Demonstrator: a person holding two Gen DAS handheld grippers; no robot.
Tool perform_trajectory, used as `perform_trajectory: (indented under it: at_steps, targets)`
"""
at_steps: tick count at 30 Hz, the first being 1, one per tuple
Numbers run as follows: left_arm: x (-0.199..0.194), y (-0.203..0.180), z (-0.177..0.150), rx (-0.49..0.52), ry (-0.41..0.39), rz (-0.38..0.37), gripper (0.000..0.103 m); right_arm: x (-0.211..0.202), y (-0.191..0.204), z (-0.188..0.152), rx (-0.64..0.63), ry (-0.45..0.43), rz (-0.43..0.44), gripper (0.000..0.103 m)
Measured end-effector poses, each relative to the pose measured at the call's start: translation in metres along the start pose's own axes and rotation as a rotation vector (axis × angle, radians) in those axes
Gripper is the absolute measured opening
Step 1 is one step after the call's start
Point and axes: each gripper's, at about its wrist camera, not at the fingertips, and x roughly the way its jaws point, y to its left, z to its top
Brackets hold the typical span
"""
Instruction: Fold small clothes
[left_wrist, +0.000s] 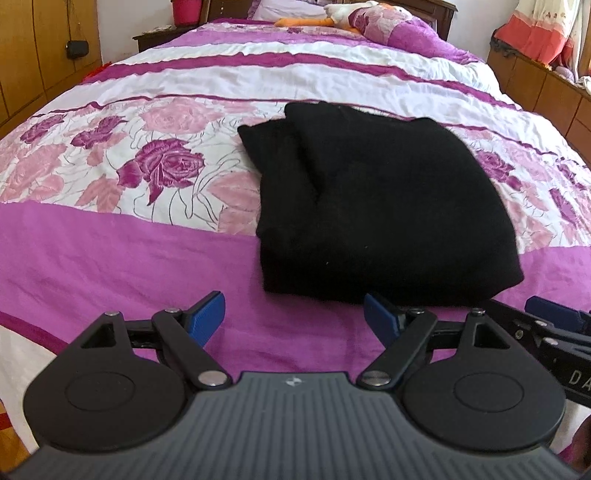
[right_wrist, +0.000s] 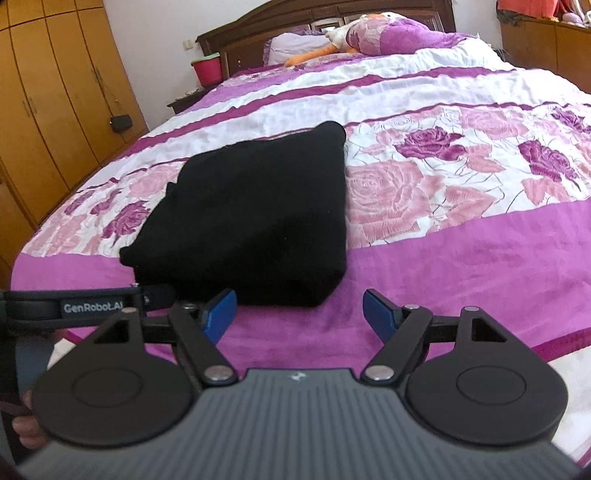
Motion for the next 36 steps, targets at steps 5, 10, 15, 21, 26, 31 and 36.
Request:
perform_trajectory:
  at_steps: [5, 10, 15, 21, 26, 31, 36]
  targets:
    - [0.0052, -0.0008, -0.0009, 0.001, 0.011, 0.0, 0.086, 0.0032, 0.0008, -0.0012, -0.004, 0.009, 0.002, 0.077]
    - [0.0071, -0.0013, -0.0014, 0.008, 0.012, 0.002, 0.086, 0.0036, 0.0003, -0.0016, 0.004, 0.007, 0.007, 0.077]
    - [0.008, -0.001, -0.0019, 0.006, 0.016, 0.001, 0.086, 0.0041, -0.0005, -0.0024, 0.01, 0.011, 0.007, 0.077]
    - [0.0074, -0.0015, -0.0024, 0.007, 0.013, 0.002, 0.086, 0.0037, -0.0002, -0.0025, 0.01, 0.011, 0.008, 0.077]
    - [0.0065, -0.0014, -0.0024, 0.008, 0.01, 0.002, 0.086, 0.0029, -0.0001, -0.0026, 0.012, 0.009, 0.009, 0.077]
    - [0.0041, -0.0017, -0.0025, 0.01, 0.007, -0.003, 0.086, 0.0014, 0.0006, -0.0026, 0.01, 0.007, 0.011, 0.077]
    - [0.0034, -0.0016, -0.0023, 0.009, 0.008, -0.006, 0.086, 0.0014, 0.001, -0.0028, 0.01, 0.007, 0.011, 0.077]
